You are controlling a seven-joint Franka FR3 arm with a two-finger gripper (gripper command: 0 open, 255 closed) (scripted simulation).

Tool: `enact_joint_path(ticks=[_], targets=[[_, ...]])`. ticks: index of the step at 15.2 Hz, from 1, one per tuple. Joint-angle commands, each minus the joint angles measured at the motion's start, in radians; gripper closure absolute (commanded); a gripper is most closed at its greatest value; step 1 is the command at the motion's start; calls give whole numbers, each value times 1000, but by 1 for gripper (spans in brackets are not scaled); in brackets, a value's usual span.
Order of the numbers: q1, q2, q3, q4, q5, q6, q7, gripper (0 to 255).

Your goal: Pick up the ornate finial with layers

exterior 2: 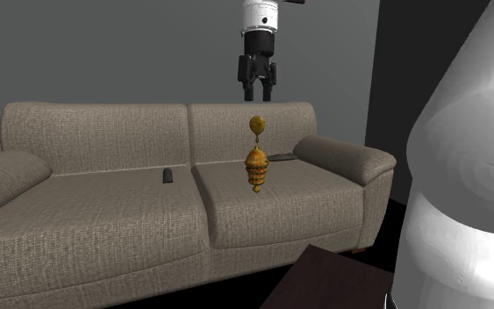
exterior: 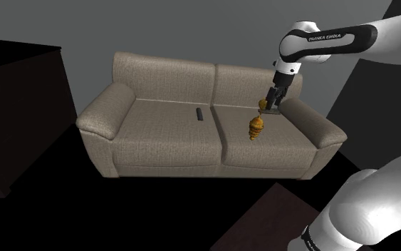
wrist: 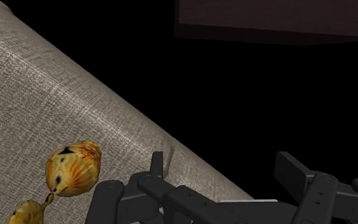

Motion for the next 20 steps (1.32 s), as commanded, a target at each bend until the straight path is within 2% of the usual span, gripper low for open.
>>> enact_joint_path(ticks=[1, 9, 13, 17, 20], targets=[[-1, 75, -31, 55, 14, 28, -44, 0], [-42, 365, -129, 293, 126, 87, -232, 0], [-93, 525, -151, 450, 209, 85, -324, 0], [-168, 691, -150, 639, 292, 56, -399, 0], [-167, 694, -146, 603, 295, 95, -401, 0]])
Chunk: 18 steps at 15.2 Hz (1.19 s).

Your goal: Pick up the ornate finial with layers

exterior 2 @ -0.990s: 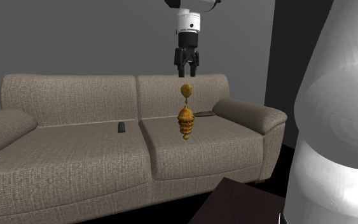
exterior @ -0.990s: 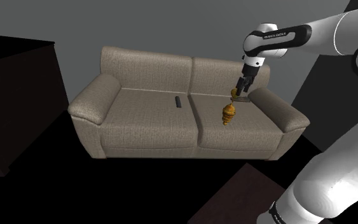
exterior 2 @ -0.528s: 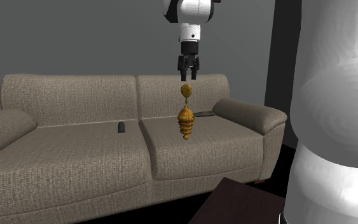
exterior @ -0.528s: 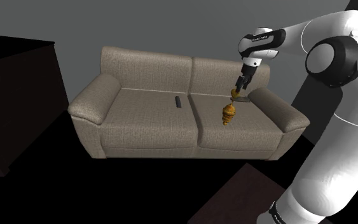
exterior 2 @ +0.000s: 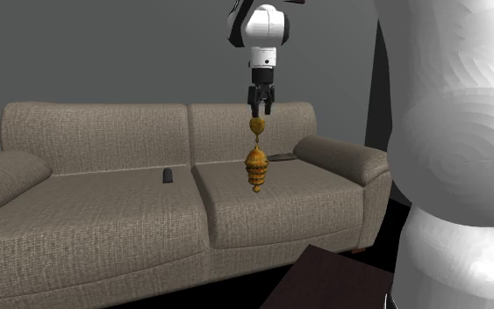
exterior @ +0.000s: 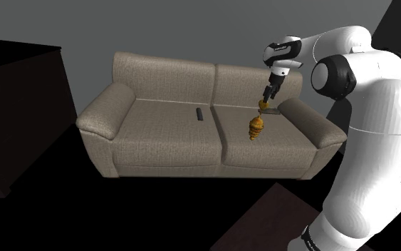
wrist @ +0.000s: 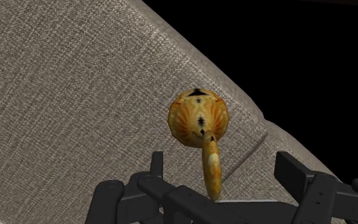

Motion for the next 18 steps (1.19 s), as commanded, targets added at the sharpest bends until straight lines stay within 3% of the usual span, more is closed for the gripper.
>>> enact_joint_path(ticks=[1, 7, 8, 18], targets=[[-3, 12, 2, -12, 7, 23, -6, 0], [-2, 20, 5, -49, 13, 67, -10, 0], [-2, 20, 5, -49, 13, 67, -10, 255], [-2, 17, 4, -39, 11, 55, -9, 255]])
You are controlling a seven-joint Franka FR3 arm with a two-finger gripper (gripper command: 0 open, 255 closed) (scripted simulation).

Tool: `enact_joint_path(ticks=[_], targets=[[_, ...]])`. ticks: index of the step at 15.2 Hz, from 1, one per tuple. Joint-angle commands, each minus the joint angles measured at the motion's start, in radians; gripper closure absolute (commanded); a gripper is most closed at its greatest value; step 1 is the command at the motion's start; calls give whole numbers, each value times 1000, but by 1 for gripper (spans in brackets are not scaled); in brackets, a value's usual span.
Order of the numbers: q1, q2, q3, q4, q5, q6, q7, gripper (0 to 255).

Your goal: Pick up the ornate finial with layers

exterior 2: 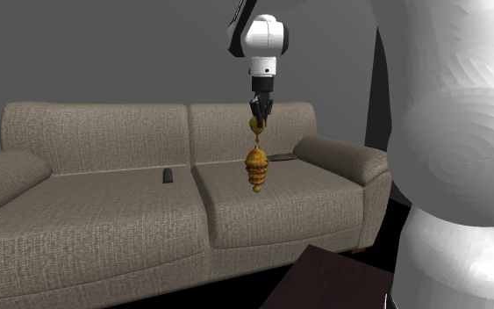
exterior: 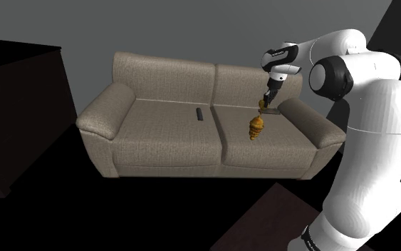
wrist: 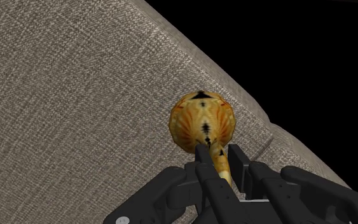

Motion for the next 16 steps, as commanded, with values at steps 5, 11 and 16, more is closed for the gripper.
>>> enact_joint_path(ticks=[5, 11, 16], targets=[[-3, -11, -4, 61, -8, -69, 6, 255], [-10, -14, -8, 138, -12, -148, 10, 255], [-15, -11, -9, 184, -12, -192, 12, 255]])
